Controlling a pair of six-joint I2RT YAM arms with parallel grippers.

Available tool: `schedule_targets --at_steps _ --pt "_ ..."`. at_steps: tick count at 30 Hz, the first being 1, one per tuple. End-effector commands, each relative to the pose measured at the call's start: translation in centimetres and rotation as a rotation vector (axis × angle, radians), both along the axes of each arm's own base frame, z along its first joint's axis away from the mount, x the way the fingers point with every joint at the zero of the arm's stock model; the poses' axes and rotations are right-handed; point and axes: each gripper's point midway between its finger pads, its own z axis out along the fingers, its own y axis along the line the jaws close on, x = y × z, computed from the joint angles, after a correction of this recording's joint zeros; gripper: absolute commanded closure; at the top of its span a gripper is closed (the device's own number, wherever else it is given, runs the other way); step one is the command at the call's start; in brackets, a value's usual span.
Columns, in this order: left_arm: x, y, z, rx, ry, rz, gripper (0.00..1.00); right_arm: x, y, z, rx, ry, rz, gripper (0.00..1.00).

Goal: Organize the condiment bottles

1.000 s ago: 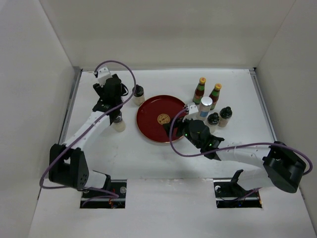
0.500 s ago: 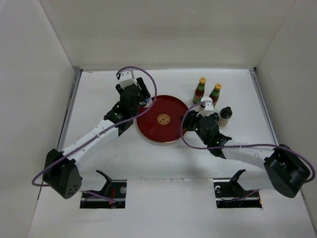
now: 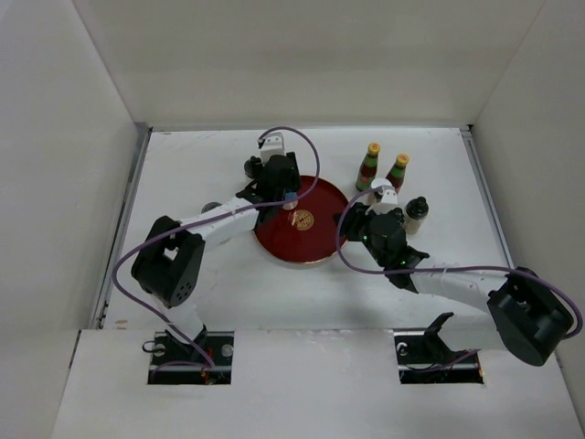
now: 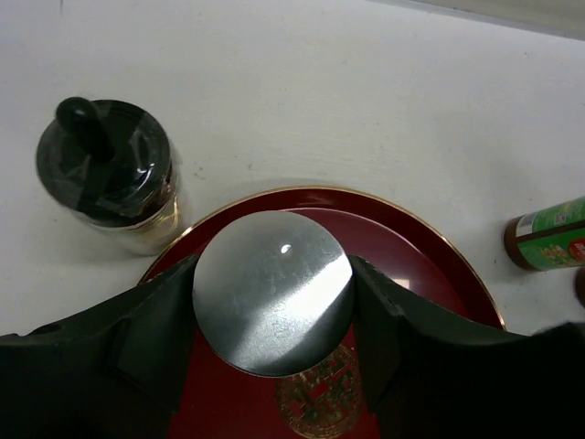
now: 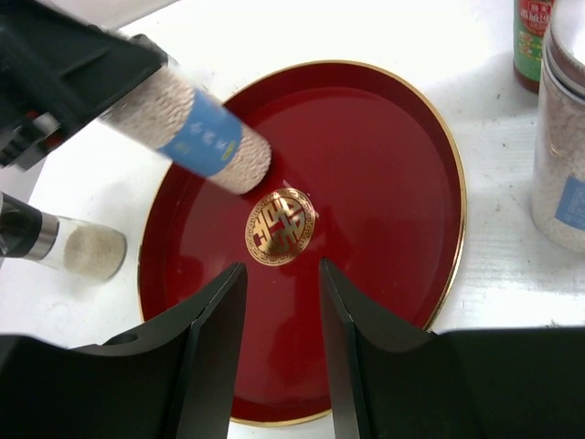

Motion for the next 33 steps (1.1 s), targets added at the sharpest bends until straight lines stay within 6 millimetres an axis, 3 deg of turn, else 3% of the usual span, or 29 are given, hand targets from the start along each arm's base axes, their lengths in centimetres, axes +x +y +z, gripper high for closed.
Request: schedule_targets --at_steps 1,6,10,14,18,22,26,30,33 --pt "2.8 -2.0 6.4 -0.097 -0.181 -0.009 0.60 0.0 0.1 2.2 0.063 -0.054 0.000 0.55" --pt "3.6 -2.4 5.0 -0.053 -0.168 -0.007 0.57 0.0 0.0 2.0 0.062 -0.049 0.001 0.54" --pt "3.4 -2.8 4.8 -0.026 -0.170 -0.018 0.38 0.1 0.0 2.0 0.065 -0.051 0.000 0.47" --pt "2.8 -2.6 5.5 -0.023 -0.183 -0.021 0.26 0.0 0.5 2.1 0.060 -0.054 0.019 0.37" --pt "1.8 -1.9 7.6 -0.041 -0.219 -0.016 0.22 0.1 0.6 1.9 0.052 -0.047 0.023 0.34" --pt "1.4 0.6 9.5 -0.051 -0.250 0.024 0.23 0.0 0.5 1.8 0.055 -0.049 0.023 0.33" --pt "1.2 4.3 10.0 -0.074 -0.255 0.097 0.25 0.0 0.4 2.0 0.054 -0.056 0.019 0.33" --pt "1.4 7.0 8.3 -0.045 -0.185 0.147 0.27 0.0 0.5 1.9 0.050 -0.050 0.022 0.32" --pt "1.8 7.6 6.6 -0.007 -0.116 0.146 0.27 0.1 0.6 1.7 0.046 -0.047 0.024 0.32"
